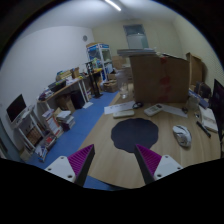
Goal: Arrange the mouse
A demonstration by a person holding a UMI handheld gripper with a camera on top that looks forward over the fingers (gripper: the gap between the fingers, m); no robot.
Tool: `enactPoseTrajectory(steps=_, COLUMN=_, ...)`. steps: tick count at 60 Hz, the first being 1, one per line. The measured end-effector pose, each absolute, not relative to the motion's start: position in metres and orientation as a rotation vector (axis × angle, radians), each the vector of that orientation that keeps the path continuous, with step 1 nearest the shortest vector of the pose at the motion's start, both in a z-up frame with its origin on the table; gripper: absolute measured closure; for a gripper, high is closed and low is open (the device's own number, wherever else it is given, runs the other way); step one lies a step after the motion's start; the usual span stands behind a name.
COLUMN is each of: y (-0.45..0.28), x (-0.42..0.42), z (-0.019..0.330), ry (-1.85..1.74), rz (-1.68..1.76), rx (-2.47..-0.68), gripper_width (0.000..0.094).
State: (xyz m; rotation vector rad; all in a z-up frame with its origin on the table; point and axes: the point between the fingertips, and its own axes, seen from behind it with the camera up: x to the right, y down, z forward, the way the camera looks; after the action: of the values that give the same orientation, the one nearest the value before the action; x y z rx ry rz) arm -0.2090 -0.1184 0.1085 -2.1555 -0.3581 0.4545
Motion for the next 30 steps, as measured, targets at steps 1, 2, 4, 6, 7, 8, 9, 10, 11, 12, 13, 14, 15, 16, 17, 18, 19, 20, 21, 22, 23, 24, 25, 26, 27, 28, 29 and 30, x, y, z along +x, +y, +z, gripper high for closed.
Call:
enactPoseTrajectory(steps=1, y=-0.118, x=-0.206, z=0.108, ry=-0.355, rz=0.445, rx=-2.159, gripper_width=0.0109)
enactPoseTrajectory(steps=2, y=-0.118, x=-0.202, z=0.107, ry=-0.351, rz=0.436, rx=-2.162, gripper_width=0.011)
enactPoseTrajectory(steps=4, y=-0.119, x=-0.191, z=0.104, ry=-0.339, rz=0.417, rx=-2.166, gripper_width=0.0113)
enactPoseTrajectory(steps=6, y=-0.12, x=-0.178, z=0.102, ry=-0.324, rz=0.399, rx=-2.172, gripper_width=0.0107)
enactPoseTrajectory(steps=7, y=-0.12, x=-0.171, z=0.1, ry=-0.315, rz=0.388, rx=-2.175, gripper_width=0.0111)
enactPoseTrajectory(steps=8, y=-0.116, x=-0.163, z=0.097, ry=-0.308, rz=0.38, rx=-2.178, gripper_width=0.0113)
enactPoseTrajectory(steps=9, y=-0.116, x=-0.155, z=0.095, ry=-0.299, rz=0.369, rx=-2.182, gripper_width=0.0108)
enactPoseTrajectory(steps=10, y=-0.117, x=-0.151, z=0.095, ry=-0.289, rz=0.356, rx=-2.189, gripper_width=0.0107)
enactPoseTrajectory(steps=11, y=-0.116, x=-0.144, z=0.093, ry=-0.278, rz=0.345, rx=-2.193, gripper_width=0.0108)
enactPoseTrajectory(steps=12, y=-0.115, x=-0.136, z=0.091, ry=-0.266, rz=0.334, rx=-2.197, gripper_width=0.0109)
enactPoseTrajectory(steps=13, y=-0.114, x=-0.128, z=0.089, ry=-0.256, rz=0.323, rx=-2.201, gripper_width=0.0107)
enactPoseTrajectory(steps=14, y=-0.113, x=-0.12, z=0.086, ry=-0.246, rz=0.311, rx=-2.206, gripper_width=0.0108)
enactPoseTrajectory(steps=15, y=-0.111, x=-0.113, z=0.083, ry=-0.237, rz=0.299, rx=-2.213, gripper_width=0.0107)
enactPoseTrajectory(steps=16, y=-0.108, x=-0.102, z=0.079, ry=-0.228, rz=0.288, rx=-2.216, gripper_width=0.0108)
enactPoseTrajectory(steps=17, y=-0.107, x=-0.094, z=0.077, ry=-0.217, rz=0.276, rx=-2.22, gripper_width=0.0108)
enactPoseTrajectory(steps=18, y=-0.105, x=-0.085, z=0.074, ry=-0.208, rz=0.263, rx=-2.224, gripper_width=0.0107)
enactPoseTrajectory(steps=19, y=-0.102, x=-0.075, z=0.071, ry=-0.2, rz=0.249, rx=-2.227, gripper_width=0.0107)
enactPoseTrajectory(steps=20, y=-0.101, x=-0.068, z=0.07, ry=-0.19, rz=0.231, rx=-2.232, gripper_width=0.0111)
enactPoseTrajectory(steps=21, y=-0.098, x=-0.058, z=0.067, ry=-0.179, rz=0.212, rx=-2.237, gripper_width=0.0109)
enactPoseTrajectory(steps=22, y=-0.095, x=-0.045, z=0.062, ry=-0.17, rz=0.192, rx=-2.241, gripper_width=0.0111)
enactPoseTrajectory(steps=23, y=-0.092, x=-0.037, z=0.059, ry=-0.161, rz=0.168, rx=-2.251, gripper_width=0.011)
enactPoseTrajectory(steps=24, y=-0.089, x=-0.026, z=0.055, ry=-0.157, rz=0.145, rx=-2.258, gripper_width=0.0107)
enactPoseTrajectory(steps=25, y=-0.086, x=-0.016, z=0.053, ry=-0.158, rz=0.124, rx=-2.262, gripper_width=0.0106)
enactPoseTrajectory(steps=26, y=-0.083, x=-0.007, z=0.05, ry=-0.162, rz=0.102, rx=-2.263, gripper_width=0.0109)
enactPoseTrajectory(steps=27, y=-0.078, x=0.001, z=0.047, ry=-0.167, rz=0.083, rx=-2.264, gripper_width=0.0107)
enactPoseTrajectory(steps=28, y=-0.074, x=0.009, z=0.044, ry=-0.17, rz=0.067, rx=-2.265, gripper_width=0.0108)
enactPoseTrajectory(steps=29, y=-0.069, x=0.016, z=0.04, ry=-0.173, rz=0.053, rx=-2.264, gripper_width=0.0107)
enactPoseTrajectory(steps=30, y=-0.064, x=0.022, z=0.037, ry=-0.174, rz=0.041, rx=-2.263, gripper_width=0.0109)
